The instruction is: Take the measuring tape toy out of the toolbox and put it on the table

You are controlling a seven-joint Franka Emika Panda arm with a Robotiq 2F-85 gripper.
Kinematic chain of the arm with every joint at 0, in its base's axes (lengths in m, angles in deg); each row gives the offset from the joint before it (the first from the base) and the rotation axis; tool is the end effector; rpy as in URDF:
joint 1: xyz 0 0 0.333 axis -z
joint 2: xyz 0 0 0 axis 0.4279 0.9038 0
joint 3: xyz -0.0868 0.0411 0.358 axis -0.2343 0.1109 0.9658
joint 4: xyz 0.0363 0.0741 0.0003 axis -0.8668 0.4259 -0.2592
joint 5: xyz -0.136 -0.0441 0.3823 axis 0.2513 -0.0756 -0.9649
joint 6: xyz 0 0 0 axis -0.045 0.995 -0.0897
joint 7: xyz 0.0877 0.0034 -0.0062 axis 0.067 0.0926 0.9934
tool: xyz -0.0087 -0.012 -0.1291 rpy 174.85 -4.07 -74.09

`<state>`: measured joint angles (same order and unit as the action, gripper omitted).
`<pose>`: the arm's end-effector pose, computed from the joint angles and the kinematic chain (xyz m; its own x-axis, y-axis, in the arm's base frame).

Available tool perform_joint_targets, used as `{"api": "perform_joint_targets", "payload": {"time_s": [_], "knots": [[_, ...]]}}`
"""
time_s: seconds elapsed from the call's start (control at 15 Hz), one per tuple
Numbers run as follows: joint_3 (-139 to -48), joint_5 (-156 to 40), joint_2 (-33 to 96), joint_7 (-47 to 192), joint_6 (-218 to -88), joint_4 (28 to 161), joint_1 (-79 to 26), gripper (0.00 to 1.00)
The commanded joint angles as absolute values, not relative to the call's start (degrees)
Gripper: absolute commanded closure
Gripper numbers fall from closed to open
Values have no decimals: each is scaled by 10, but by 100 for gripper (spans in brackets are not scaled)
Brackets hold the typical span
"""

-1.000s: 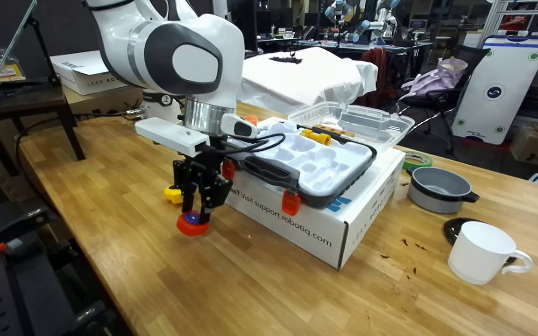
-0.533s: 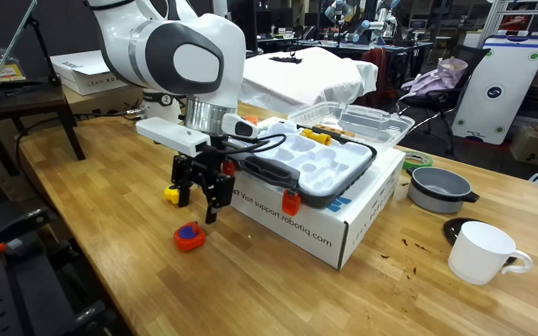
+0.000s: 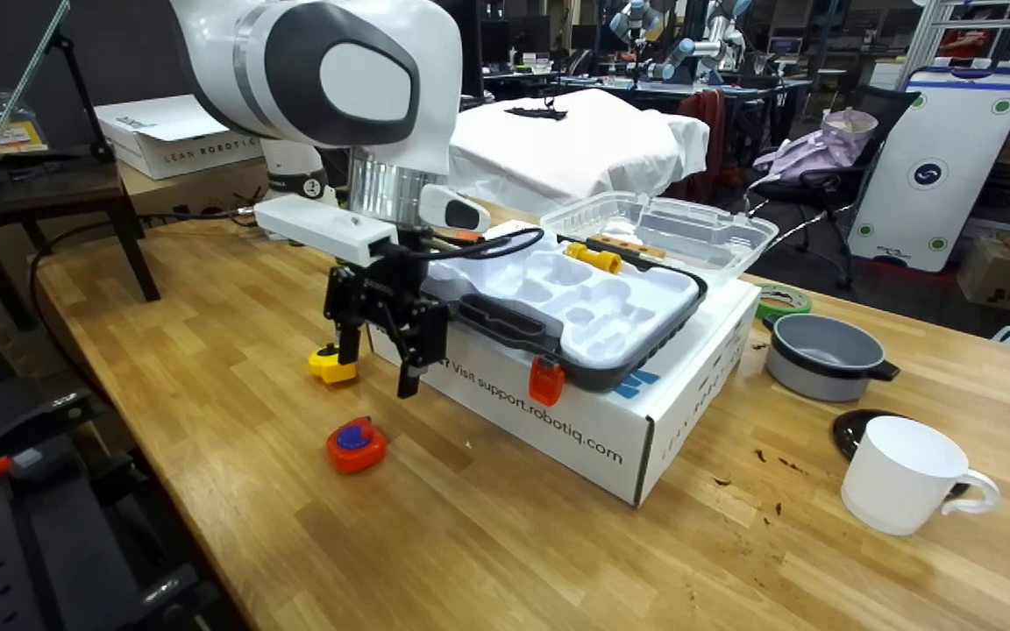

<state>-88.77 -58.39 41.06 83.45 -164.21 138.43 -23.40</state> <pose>0.4849 -0.0124 0.1249 0.9506 0.1292 -0.2821 0.1279 -0.9915 -0.0232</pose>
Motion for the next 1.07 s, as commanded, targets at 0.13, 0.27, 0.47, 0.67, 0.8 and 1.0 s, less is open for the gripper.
{"api": "perform_joint_targets", "payload": {"time_s": [0.13,0.27,0.47,0.67,0.8,1.0], "knots": [[-892,-576,270,864,-1600,1474,-228,0],[-895,-575,209,866,-1583,1510,-231,0],[-897,-574,112,866,-1563,1564,-236,0],[-899,-573,26,865,-1546,1607,-239,0],[-897,-568,-31,861,-1525,1633,-242,0],[-898,-570,-72,866,-1479,1622,-250,0]]}}
